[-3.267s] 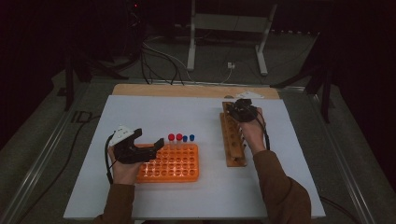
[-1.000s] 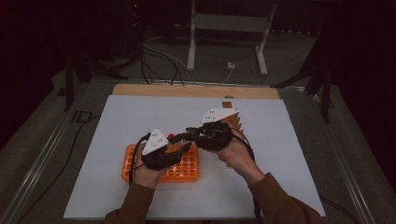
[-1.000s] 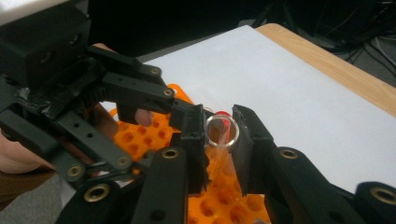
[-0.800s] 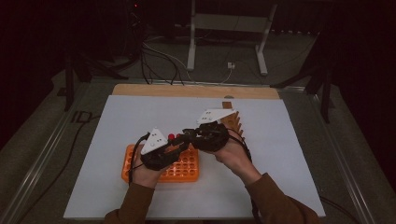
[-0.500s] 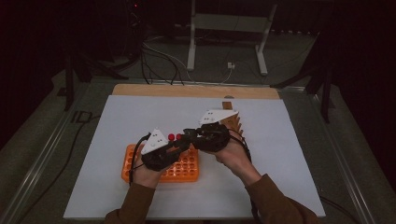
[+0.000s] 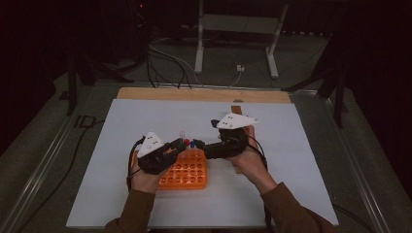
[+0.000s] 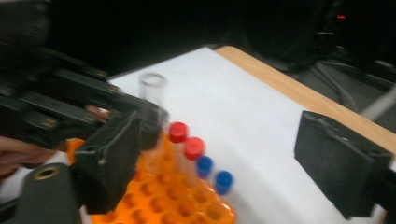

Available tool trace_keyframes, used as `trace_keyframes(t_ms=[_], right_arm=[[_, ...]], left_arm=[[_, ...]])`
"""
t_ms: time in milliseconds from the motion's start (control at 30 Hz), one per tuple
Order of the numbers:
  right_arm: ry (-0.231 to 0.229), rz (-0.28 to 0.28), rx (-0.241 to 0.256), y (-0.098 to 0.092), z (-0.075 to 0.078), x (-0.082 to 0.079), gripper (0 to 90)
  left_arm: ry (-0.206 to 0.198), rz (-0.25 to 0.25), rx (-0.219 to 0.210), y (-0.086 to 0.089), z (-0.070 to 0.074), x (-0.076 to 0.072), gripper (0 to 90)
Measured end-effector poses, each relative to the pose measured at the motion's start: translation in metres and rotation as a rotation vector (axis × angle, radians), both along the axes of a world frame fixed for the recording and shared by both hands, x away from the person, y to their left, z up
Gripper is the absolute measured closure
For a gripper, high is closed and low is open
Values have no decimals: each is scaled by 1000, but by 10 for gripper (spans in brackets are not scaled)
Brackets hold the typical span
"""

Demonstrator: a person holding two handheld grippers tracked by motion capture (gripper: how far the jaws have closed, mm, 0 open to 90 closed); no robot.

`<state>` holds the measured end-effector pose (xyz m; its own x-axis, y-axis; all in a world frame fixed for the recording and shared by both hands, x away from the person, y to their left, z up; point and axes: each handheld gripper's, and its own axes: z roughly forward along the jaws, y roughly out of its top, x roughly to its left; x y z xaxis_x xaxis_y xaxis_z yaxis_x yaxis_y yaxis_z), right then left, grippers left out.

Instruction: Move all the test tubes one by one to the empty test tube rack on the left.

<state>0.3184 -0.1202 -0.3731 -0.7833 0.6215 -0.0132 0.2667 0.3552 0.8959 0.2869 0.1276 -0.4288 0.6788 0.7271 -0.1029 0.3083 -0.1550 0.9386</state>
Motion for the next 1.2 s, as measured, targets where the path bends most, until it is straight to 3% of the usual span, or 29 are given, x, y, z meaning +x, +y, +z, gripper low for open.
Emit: trace_keyframes(t_ms=[200, 367, 967, 1200], right_arm=[[10, -48, 6, -10, -6, 3, 33], [20, -72, 15, -15, -9, 6, 3], [26, -155, 21, -42, -28, 4, 2], [7, -195, 13, -57, -33, 0, 2]], left_arm=[[-2, 17, -8, 5, 1, 0, 768], [-9, 26, -11, 8, 2, -1, 768], [-43, 91, -7, 24, 8, -4, 768], [-54, 124, 3, 28, 7, -3, 768]])
